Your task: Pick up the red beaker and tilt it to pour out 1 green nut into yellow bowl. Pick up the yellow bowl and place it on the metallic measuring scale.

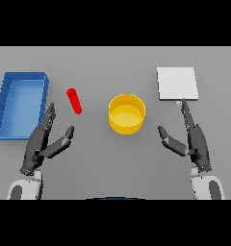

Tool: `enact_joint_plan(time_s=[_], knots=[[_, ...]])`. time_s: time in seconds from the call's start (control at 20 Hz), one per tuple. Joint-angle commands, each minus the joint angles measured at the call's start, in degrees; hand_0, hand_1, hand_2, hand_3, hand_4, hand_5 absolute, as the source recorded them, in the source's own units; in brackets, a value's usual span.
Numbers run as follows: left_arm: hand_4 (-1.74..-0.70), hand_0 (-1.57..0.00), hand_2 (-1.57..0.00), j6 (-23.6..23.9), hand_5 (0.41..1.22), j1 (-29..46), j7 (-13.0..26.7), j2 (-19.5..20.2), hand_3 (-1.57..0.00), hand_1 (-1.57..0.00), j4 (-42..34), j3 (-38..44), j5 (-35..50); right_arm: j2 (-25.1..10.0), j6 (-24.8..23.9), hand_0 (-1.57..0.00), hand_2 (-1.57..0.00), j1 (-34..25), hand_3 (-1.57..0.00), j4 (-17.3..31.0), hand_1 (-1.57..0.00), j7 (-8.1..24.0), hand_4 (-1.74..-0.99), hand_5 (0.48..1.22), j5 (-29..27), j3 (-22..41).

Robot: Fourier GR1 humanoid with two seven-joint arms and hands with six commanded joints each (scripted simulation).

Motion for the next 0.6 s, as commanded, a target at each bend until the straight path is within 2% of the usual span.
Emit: enact_joint_plan(time_s=[0.0,0.1,0.2,0.35,0.55], knots=[[-1.14,0.00,0.00,-0.35,0.650,-0.56,0.57,0.00,0.00,0.00,0.66,-0.01,0.22,0.31,0.01,0.00,0.00,0.61,0.00,-0.47,0.00,-0.60,-1.131,0.607,0.38,0.57],[-1.14,0.00,0.00,-0.25,0.648,-3.06,1.41,0.09,0.00,0.00,4.50,0.76,-0.06,0.02,1.02,0.00,0.00,0.66,0.00,-1.23,0.00,-1.03,-1.163,0.624,-0.71,0.46],[-1.14,0.00,0.00,-0.53,0.643,-6.16,1.74,0.23,0.00,0.00,8.00,1.94,0.66,0.00,2.11,0.00,0.00,0.12,0.00,-1.04,0.00,0.06,-1.189,0.626,-2.76,-0.22],[-1.18,0.00,0.00,-0.39,0.650,-10.17,-0.57,-0.23,0.00,0.00,13.69,2.95,0.68,0.15,2.44,0.00,0.00,-0.22,0.00,-1.13,0.00,-0.01,-1.215,0.628,-3.41,-0.39],[-1.18,0.00,0.00,-0.36,0.637,-17.43,-1.72,0.16,0.00,0.00,23.21,5.27,0.74,-0.12,2.80,0.00,0.00,-0.04,0.00,-1.52,0.00,0.30,-1.229,0.626,-4.13,-0.81]])
